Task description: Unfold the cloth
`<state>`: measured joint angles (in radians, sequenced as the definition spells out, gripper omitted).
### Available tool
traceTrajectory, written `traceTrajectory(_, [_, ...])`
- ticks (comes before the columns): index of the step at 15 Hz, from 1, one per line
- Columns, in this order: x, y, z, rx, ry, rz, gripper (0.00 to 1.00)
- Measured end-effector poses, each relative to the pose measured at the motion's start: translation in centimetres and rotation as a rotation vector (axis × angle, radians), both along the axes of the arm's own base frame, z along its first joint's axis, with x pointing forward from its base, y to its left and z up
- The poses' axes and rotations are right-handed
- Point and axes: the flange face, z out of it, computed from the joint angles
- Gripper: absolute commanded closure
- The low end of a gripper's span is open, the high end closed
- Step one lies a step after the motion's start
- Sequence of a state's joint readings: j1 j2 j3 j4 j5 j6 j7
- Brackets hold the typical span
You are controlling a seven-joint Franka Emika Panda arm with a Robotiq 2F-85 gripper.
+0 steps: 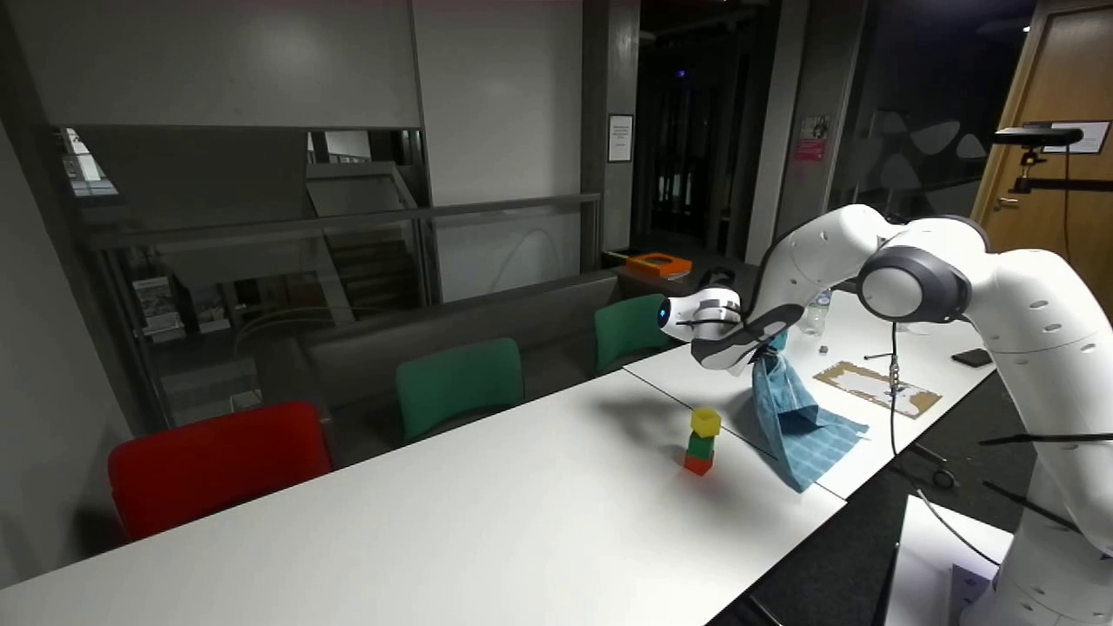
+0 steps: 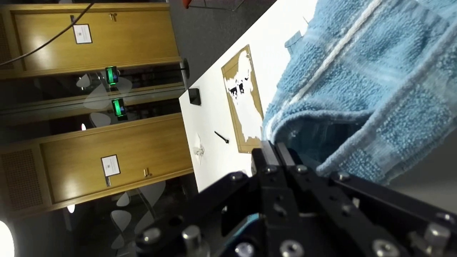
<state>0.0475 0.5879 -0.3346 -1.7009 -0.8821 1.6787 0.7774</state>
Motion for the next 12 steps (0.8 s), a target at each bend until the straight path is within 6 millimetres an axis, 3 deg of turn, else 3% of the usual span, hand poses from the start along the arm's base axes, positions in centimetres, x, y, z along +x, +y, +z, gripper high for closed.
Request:
traceTrajectory(7, [-0.2, -0.6, 0.3, -0.018, 0.016, 0.003, 0.99])
traceTrajectory(12, [-0.8, -2.2, 3.9, -0.015, -0.047, -0.027, 0.99])
